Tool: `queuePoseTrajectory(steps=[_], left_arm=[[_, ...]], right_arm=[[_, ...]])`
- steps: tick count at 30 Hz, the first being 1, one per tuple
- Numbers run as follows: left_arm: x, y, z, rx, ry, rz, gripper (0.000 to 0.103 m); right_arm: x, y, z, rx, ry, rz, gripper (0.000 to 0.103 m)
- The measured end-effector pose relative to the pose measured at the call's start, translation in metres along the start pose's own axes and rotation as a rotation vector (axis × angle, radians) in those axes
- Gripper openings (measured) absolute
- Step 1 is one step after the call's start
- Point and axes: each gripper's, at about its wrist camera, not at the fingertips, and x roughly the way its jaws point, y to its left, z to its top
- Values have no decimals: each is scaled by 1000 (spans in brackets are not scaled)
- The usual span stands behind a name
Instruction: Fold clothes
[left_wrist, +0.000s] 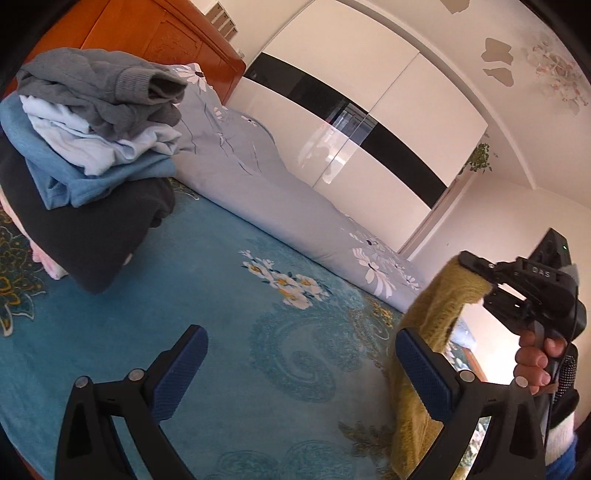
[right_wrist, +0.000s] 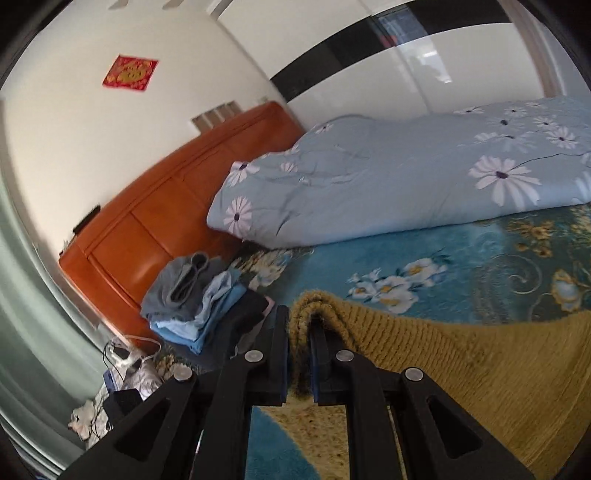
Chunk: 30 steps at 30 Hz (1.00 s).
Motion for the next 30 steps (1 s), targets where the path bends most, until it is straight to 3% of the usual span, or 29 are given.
queuePoseTrajectory(steps=[4, 8, 10, 11, 12, 17, 19, 23, 26, 30], left_arm=[[1, 12, -5, 16, 32, 34, 103], [13, 10, -13, 49, 79, 49, 103], [19, 6, -17, 60, 99, 44, 103], [21, 4, -18, 63, 107, 36, 103], [23, 1, -19, 66, 114, 29, 103], [40, -37, -26, 196, 159, -5, 103], [59, -68, -46, 266, 225, -43, 103], [99, -129, -85, 405, 355, -119, 103], [128, -175, -114, 510, 453, -176, 103], [166, -233, -153, 646, 576, -239, 103]], right_arm=[[78, -3, -30, 10, 178, -72, 10], [110, -12, -62, 19, 277, -75, 14], [111, -10, -69, -22, 290, -50, 21], [107, -9, -71, -42, 283, -36, 35], [98, -10, -72, -44, 260, -29, 43], [6, -56, -86, 128, 24, -9, 43], [-46, -94, -102, 234, -90, -101, 43], [-141, -173, -170, 466, -233, -436, 43], [-188, -217, -230, 650, -276, -518, 43], [-220, -238, -285, 744, -317, -524, 43]])
